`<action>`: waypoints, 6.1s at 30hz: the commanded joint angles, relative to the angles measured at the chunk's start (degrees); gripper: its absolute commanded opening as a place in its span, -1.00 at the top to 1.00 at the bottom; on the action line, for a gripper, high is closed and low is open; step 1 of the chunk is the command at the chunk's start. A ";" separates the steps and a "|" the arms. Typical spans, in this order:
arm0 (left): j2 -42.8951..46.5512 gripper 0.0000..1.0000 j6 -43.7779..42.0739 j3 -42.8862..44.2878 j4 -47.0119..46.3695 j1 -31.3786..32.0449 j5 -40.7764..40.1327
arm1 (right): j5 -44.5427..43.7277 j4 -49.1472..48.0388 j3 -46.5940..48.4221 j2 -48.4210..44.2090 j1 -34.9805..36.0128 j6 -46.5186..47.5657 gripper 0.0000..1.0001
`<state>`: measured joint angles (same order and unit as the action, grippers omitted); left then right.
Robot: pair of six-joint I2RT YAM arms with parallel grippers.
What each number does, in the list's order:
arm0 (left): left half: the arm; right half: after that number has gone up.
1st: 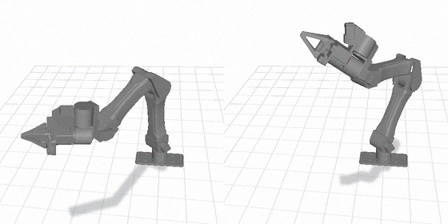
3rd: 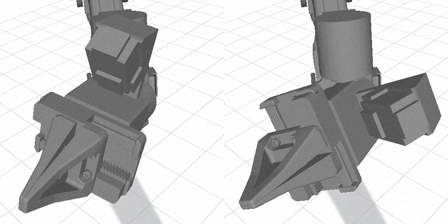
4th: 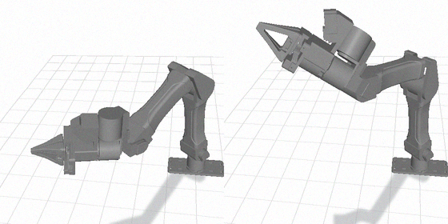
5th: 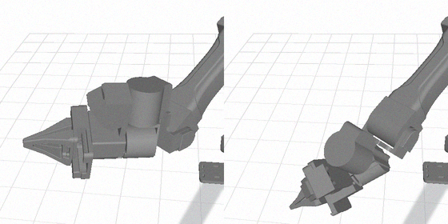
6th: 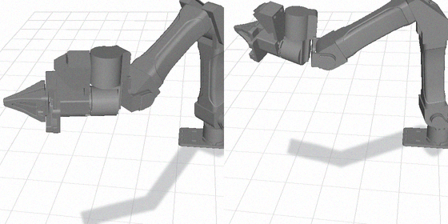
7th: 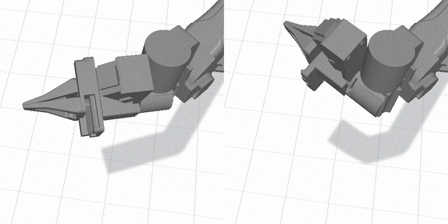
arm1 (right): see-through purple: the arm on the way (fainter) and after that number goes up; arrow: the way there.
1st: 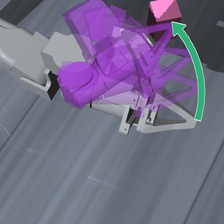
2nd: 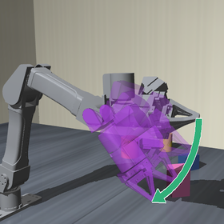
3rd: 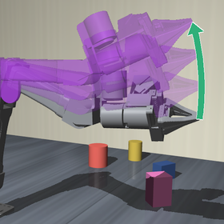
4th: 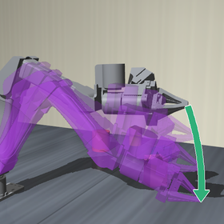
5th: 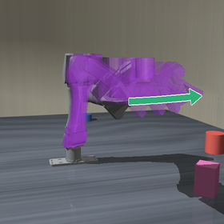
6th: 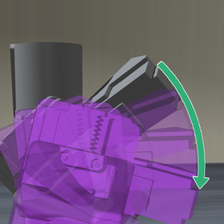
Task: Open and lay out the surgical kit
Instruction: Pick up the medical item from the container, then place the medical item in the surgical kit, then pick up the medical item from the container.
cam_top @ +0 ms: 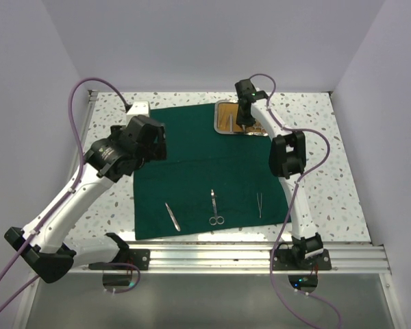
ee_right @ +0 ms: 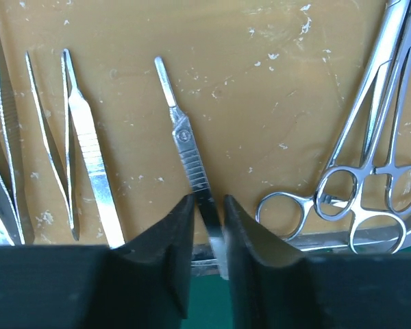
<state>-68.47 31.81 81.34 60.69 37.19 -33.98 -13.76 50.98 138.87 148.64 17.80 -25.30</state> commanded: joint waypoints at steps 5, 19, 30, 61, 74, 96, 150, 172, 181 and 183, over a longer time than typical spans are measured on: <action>0.35 -0.99 -2.10 -0.04 -2.06 -1.68 0.58 | -0.04 0.61 -1.23 2.88 1.53 -0.10 0.82; 0.44 -0.99 -3.33 -1.19 -4.08 -3.09 2.95 | -4.17 1.14 -2.37 -4.58 1.53 1.57 1.00; -1.05 -1.00 -5.61 2.33 -5.84 -3.53 3.74 | -0.66 -4.05 -29.61 -26.99 8.55 -1.41 1.00; 1.75 -0.99 -6.68 8.92 -3.74 -5.46 4.36 | 9.63 -12.57 -44.91 -30.08 50.22 -20.84 1.00; 4.04 -0.99 -6.41 7.08 -2.33 -5.46 4.36 | 4.63 -11.61 -47.20 -28.40 52.16 -24.35 1.00; 4.40 -0.99 -6.68 5.67 -2.50 -5.37 5.59 | 8.58 -12.84 -40.34 -24.10 53.83 -22.78 -0.16; 4.22 -0.99 -4.04 -4.44 -3.12 -5.46 6.11 | 0.93 -0.88 3.43 -1.42 3.20 -2.91 -0.29; 4.48 -0.99 -6.76 -7.51 -4.26 -5.55 5.76 | -0.57 -1.24 -1.14 2.09 2.76 -5.11 0.69; 4.57 -0.99 -7.29 -7.43 -4.61 -5.64 6.12 | -1.35 -0.97 -4.04 -0.45 2.76 -5.20 1.00; 4.57 -0.99 -7.20 -7.16 -4.70 -5.64 6.29 | -2.15 -0.54 -4.22 -3.07 2.76 -4.59 1.00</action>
<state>-64.75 25.85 74.02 57.87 31.64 -28.03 -15.33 48.99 136.73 147.68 20.38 -29.93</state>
